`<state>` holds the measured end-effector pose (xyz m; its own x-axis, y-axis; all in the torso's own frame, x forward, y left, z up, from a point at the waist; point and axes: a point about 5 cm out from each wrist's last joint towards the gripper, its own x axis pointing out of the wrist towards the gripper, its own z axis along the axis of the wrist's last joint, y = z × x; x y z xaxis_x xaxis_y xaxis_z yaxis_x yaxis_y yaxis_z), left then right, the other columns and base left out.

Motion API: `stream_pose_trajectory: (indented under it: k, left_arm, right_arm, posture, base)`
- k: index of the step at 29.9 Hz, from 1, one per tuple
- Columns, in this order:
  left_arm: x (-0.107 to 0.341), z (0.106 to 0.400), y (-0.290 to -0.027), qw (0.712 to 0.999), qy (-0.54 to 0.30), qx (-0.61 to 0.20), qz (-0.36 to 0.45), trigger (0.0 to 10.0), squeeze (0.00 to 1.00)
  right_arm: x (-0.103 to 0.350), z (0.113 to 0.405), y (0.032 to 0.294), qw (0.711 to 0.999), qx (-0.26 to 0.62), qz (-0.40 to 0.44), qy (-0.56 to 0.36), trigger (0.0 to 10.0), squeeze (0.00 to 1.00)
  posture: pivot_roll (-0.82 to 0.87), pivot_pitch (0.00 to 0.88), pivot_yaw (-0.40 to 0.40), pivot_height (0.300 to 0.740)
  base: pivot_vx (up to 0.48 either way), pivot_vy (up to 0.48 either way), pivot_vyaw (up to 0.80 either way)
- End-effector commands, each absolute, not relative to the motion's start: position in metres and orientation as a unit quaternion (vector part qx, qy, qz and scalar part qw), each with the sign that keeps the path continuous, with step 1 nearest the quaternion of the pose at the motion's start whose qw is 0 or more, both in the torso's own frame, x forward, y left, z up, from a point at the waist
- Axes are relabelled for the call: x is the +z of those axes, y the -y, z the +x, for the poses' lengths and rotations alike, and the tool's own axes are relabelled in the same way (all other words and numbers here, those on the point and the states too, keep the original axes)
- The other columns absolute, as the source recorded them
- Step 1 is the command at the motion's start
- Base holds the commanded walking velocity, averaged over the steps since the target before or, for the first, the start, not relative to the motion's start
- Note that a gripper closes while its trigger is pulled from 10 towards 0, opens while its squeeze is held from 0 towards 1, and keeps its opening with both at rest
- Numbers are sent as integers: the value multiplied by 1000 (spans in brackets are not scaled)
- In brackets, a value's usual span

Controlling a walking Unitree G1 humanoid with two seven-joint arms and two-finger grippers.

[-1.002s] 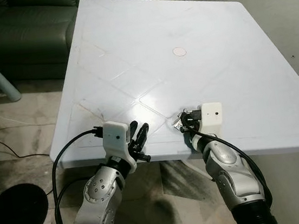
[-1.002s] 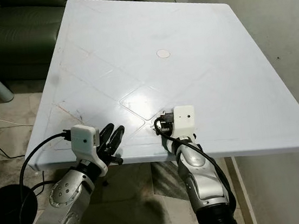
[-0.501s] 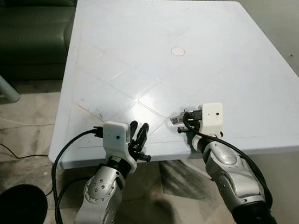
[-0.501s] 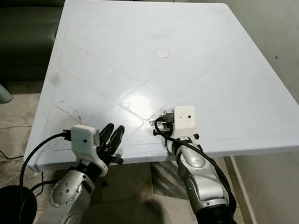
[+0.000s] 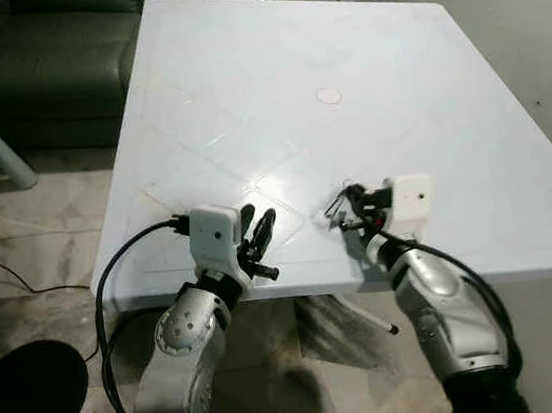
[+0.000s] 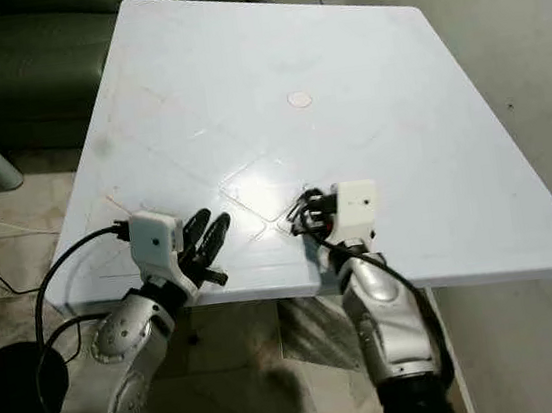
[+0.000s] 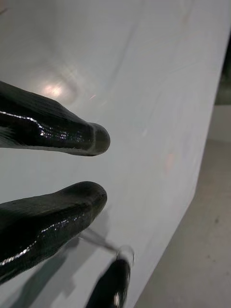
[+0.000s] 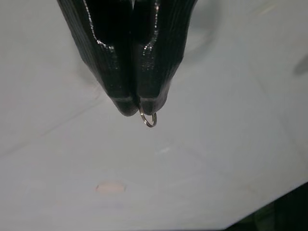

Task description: Hang keys on a hook

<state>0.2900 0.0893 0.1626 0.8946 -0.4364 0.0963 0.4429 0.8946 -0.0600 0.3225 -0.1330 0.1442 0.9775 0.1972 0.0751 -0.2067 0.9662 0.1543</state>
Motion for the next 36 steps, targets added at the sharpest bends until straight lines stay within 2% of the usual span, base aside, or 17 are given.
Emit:
stream_pose_trajectory:
  k: [1,4,5,6,7,13,19,27,36]
  left_arm:
    - [167,297,-95,974,51,-217,-40,10000,0]
    - [175,307,-104,978,63,-197,-37,10000,0]
    - [177,310,-107,979,68,-189,-40,10000,0]
    - [179,313,-110,979,71,-184,-42,10000,0]
    - [182,317,-115,981,78,-175,-40,10000,0]
    - [187,326,-131,982,85,-147,-79,10000,0]
    - [184,330,-136,986,82,-132,-67,10000,0]
    - [186,347,-146,990,73,-94,-76,10000,0]
    - [191,357,-154,991,79,-76,-80,10000,0]
  right_arm:
    - [157,323,145,991,98,66,70,0,0]
    - [163,323,154,992,85,29,90,0,0]
    - [162,322,158,992,88,21,88,4392,0]
    - [161,322,159,992,92,17,85,4392,0]
    - [160,320,165,992,88,11,91,10000,0]
    - [157,312,178,993,69,7,99,10000,0]
    - [153,312,181,995,58,11,77,10000,0]
    - [157,321,188,996,40,8,73,10000,0]
    - [158,323,180,996,41,7,79,10000,0]
  posture:
    - [10,96,-108,740]
    - [1,80,-102,740]
    - [-2,75,-100,740]
    - [-10,65,-96,740]
    - [-14,60,-93,740]
    - [-44,46,-81,740]
    - [-50,42,-78,740]
    - [-63,17,-56,740]
    - [-69,0,-49,740]
  base:
    - [0,0,0]
    - [0,0,0]
    - [0,0,0]
    - [0,0,0]
    - [0,0,0]
    - [0,0,0]
    - [0,0,0]
    - [0,0,-788]
    - [0,0,-787]
